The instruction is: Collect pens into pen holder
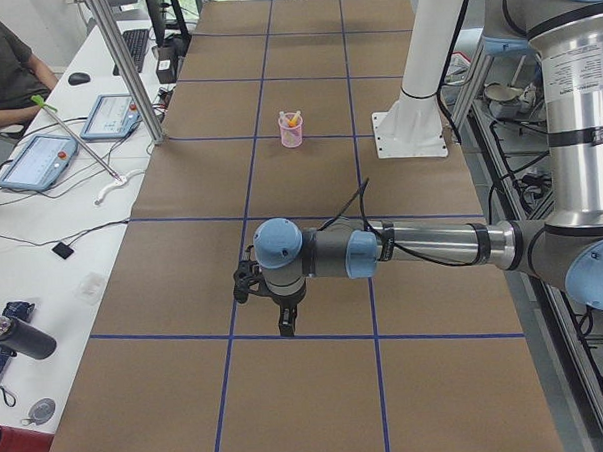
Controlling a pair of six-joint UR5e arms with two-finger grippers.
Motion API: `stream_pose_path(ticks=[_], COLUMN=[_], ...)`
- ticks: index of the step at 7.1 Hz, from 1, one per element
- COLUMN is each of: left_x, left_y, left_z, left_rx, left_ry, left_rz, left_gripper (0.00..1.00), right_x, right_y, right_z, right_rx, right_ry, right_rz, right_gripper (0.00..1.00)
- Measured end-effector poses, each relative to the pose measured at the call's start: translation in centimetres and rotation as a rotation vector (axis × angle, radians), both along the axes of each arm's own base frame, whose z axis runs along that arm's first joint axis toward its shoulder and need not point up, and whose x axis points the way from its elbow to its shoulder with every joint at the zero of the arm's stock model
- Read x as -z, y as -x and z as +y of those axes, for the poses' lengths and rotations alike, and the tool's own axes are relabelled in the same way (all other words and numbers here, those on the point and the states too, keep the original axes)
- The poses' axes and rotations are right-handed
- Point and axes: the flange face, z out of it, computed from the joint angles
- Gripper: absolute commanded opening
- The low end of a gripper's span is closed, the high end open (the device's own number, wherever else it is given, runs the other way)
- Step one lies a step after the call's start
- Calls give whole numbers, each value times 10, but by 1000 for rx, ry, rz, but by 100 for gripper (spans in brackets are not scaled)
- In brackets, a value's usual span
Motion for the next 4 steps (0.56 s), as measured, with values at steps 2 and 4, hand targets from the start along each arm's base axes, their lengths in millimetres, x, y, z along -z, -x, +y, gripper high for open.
stream_pose_path(ticks=[2,4], left_x=[1,5], left_y=[2,6], left_z=[-1,-2], left_rx=[16,33], left_ry=[8,9], left_rz=[-10,-15], left_gripper=[100,100], right_x=[0,0], right_y=[0,0], right_z=[-1,-2], right_rx=[-1,-5], right_ry=[0,2], right_rz=[2,3], right_gripper=[100,100])
